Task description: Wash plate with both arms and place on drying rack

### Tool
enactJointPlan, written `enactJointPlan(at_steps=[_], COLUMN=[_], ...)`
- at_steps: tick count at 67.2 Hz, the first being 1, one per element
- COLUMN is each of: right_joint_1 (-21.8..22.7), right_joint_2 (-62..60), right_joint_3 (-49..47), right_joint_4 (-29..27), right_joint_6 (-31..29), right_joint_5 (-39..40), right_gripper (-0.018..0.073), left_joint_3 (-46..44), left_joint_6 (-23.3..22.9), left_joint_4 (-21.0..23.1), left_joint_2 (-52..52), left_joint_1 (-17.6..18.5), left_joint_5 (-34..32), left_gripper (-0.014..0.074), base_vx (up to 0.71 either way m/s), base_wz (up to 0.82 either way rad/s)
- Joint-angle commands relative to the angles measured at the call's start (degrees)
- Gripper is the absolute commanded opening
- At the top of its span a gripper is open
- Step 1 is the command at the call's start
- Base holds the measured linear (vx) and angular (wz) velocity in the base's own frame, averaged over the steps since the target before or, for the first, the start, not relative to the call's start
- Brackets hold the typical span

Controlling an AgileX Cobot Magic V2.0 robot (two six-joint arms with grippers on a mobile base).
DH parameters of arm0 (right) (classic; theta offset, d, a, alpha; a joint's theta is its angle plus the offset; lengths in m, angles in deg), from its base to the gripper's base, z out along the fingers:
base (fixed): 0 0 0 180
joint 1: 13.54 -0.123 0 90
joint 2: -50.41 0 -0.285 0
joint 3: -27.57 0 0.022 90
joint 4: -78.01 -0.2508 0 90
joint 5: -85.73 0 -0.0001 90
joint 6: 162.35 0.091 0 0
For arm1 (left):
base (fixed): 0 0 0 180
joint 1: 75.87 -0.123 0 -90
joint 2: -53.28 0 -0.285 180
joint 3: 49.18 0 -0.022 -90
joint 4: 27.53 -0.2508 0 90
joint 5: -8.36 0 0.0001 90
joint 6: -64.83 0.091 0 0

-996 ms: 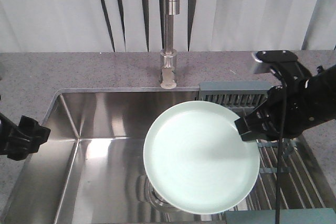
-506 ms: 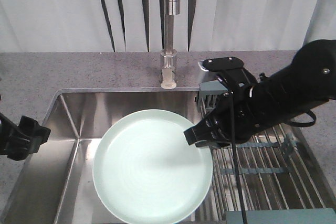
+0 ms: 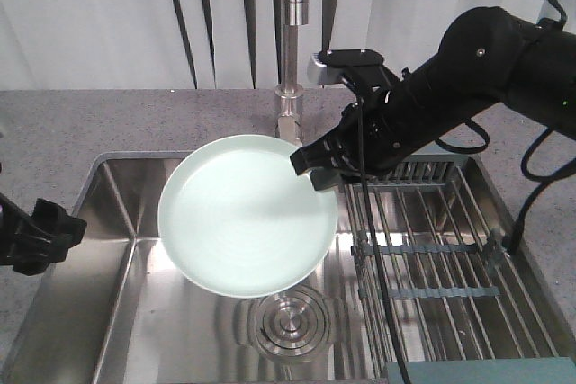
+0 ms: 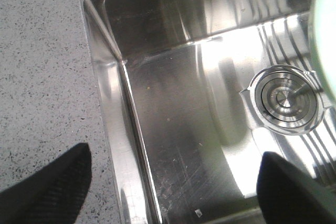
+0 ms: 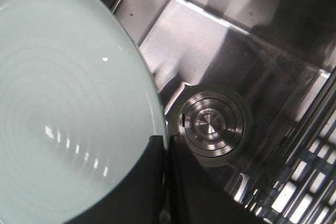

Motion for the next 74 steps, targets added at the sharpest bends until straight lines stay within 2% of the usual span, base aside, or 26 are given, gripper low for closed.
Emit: enactJointPlan(at_steps=[1, 14, 26, 44, 74], right_joint_1=[2.2, 6.2, 10.4, 15.0, 15.0], right_joint_2=[-0.4, 1.9, 1.2, -5.4, -15.0], right_joint_3=[-4.8, -9.4, -9.2, 0.1, 14.3], right_joint_4=[-1.3, -1.3, -1.3, -1.0, -1.6], right_joint_6=[-1.0, -1.7, -1.9, -3.6, -3.7], right_joint_5=[0.8, -1.2, -3.2, -1.3, 0.4], right_gripper=[-0.0004, -0.0004, -0.0004, -0.0004, -0.0004], left_joint_3=[-1.6, -1.6, -1.6, -1.6, -1.6], left_joint_6=[-0.5, -0.5, -0.5, -0.5, -0.5], left_joint_4=[0.1, 0.1, 0.1, 0.1, 0.1], left_joint_2=[0.9, 0.9, 0.9, 0.9, 0.9], left_joint_1=[0.3, 0.3, 0.3, 0.3, 0.3], left_joint_5=[-2.8, -2.8, -2.8, -2.8, -2.8], left_gripper=[0.0590, 0.0590, 0.0590, 0.0590, 0.0590], base_vx=[0.00, 0.00, 0.00, 0.00, 0.00], base_wz=[0.00, 0.00, 0.00, 0.00, 0.00])
